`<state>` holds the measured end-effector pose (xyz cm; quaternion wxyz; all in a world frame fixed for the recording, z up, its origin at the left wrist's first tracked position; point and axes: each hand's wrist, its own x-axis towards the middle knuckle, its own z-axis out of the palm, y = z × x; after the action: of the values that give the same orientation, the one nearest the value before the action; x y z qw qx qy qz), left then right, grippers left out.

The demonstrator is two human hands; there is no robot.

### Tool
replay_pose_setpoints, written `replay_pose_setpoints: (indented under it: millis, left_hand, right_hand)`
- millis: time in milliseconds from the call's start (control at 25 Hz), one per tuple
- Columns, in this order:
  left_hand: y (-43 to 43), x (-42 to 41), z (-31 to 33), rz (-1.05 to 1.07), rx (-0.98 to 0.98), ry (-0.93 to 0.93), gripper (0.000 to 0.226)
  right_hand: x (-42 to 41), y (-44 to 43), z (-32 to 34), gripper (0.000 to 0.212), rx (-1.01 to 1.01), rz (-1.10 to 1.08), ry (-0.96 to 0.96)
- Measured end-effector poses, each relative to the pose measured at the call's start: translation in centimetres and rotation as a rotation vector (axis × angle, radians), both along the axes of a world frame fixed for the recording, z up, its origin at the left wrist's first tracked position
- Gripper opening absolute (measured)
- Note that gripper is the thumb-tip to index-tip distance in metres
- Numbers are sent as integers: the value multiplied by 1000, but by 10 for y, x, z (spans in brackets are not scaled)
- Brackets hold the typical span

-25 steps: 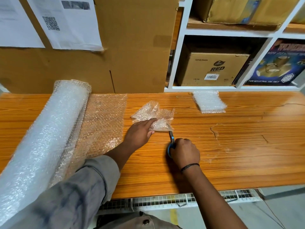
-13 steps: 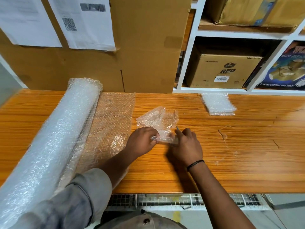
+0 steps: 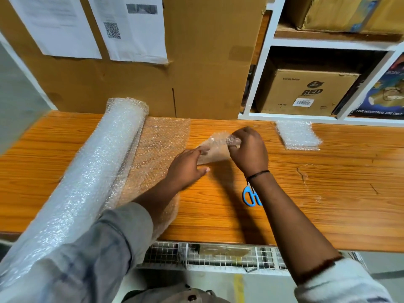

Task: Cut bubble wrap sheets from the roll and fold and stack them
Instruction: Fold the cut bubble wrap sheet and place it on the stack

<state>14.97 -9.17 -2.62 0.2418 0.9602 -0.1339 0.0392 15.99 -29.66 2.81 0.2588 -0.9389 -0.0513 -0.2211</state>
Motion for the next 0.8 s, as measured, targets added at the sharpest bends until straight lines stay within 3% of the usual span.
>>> replay_pose_setpoints:
  millis: [120, 240, 360, 440, 520, 680, 800]
  left_hand:
    - [6, 10, -6, -123, 181, 134, 44]
    - [19, 21, -16, -282, 240, 165, 37]
    - [23, 42, -18, -360, 294, 109, 46]
    - [23, 55, -20, -346, 460, 84, 50]
    - [21, 67, -22, -277, 593, 137, 67]
    - [7, 95, -10, 98, 268, 247, 84]
    - [2, 92, -3, -8, 257, 231, 65]
  right_hand:
    - [-34, 10, -7, 19, -61, 104, -69]
    - [-96, 16, -50, 21, -140, 308, 69]
    - [-140, 18, -86, 23, -207, 415, 229]
    - [-148, 17, -93, 23, -173, 409, 273]
    - [-149, 18, -92, 20, -155, 395, 268]
    - [-152, 24, -92, 27, -192, 367, 303]
    - [-153, 25, -94, 26, -185, 342, 315]
